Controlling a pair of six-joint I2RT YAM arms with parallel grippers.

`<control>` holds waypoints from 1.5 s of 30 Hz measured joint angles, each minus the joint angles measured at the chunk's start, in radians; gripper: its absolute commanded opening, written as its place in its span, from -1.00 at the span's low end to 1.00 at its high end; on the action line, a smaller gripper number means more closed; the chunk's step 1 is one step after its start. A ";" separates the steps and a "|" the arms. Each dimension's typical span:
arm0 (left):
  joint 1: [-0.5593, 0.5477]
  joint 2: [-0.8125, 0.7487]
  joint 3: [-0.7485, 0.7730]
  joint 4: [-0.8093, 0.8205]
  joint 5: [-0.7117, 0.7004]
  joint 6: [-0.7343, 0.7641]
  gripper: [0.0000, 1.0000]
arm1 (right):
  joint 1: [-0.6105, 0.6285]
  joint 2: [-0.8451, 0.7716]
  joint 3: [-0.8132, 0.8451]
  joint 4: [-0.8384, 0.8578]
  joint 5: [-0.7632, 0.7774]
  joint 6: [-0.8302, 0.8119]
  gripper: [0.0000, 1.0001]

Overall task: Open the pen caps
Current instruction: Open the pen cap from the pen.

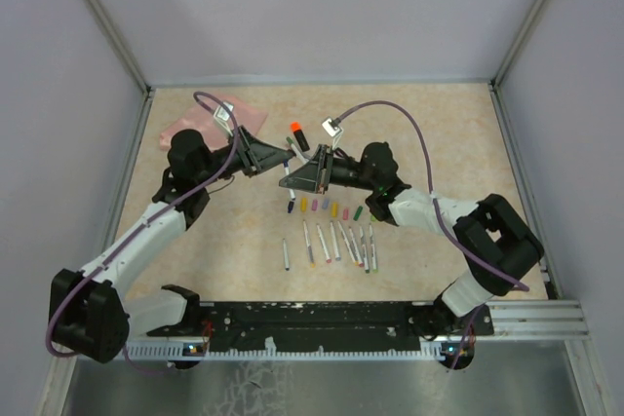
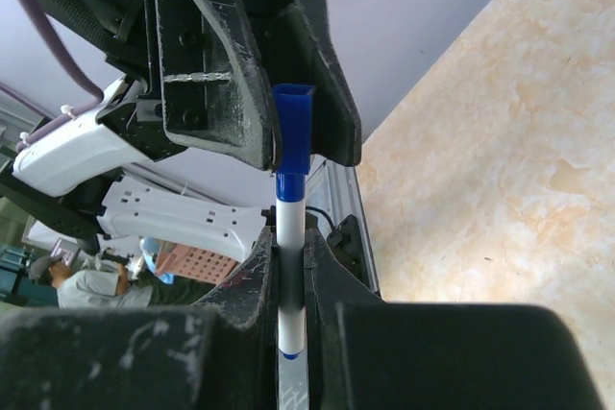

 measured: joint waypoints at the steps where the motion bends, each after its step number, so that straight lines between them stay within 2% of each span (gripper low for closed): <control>1: -0.002 0.000 0.000 0.003 0.000 -0.003 -0.76 | 0.000 0.001 0.000 -0.001 -0.001 0.000 -1.00; 3: -0.005 0.000 0.001 0.007 0.000 -0.003 -0.97 | -0.001 0.002 -0.001 -0.003 -0.003 0.006 -1.00; 4: -0.005 0.000 0.001 0.009 0.001 -0.003 -1.00 | -0.002 0.002 -0.002 -0.002 -0.004 0.007 -1.00; 16: -0.009 0.005 0.018 0.000 -0.058 0.043 -1.00 | -0.014 0.002 -0.012 0.020 -0.003 0.016 -1.00; 21: 0.012 0.101 0.128 -0.013 -0.022 0.059 -1.00 | -0.027 0.006 -0.013 0.071 0.080 0.037 -1.00; 26: 0.108 0.227 0.314 0.042 -0.193 0.094 -1.00 | -0.011 0.002 -0.077 0.075 -0.004 0.047 -1.00; 32: 0.121 0.240 0.388 0.077 -0.264 0.122 -1.00 | -0.006 -0.018 -0.097 0.047 -0.026 0.040 -1.00; 37: 0.119 0.184 0.348 -0.025 -0.266 0.183 -1.00 | 0.007 -0.084 -0.096 -0.097 0.002 -0.060 -1.00; 45: 0.118 -0.050 0.060 -0.279 -0.271 0.280 -1.00 | 0.079 -0.121 -0.088 -0.307 0.103 -0.195 -1.00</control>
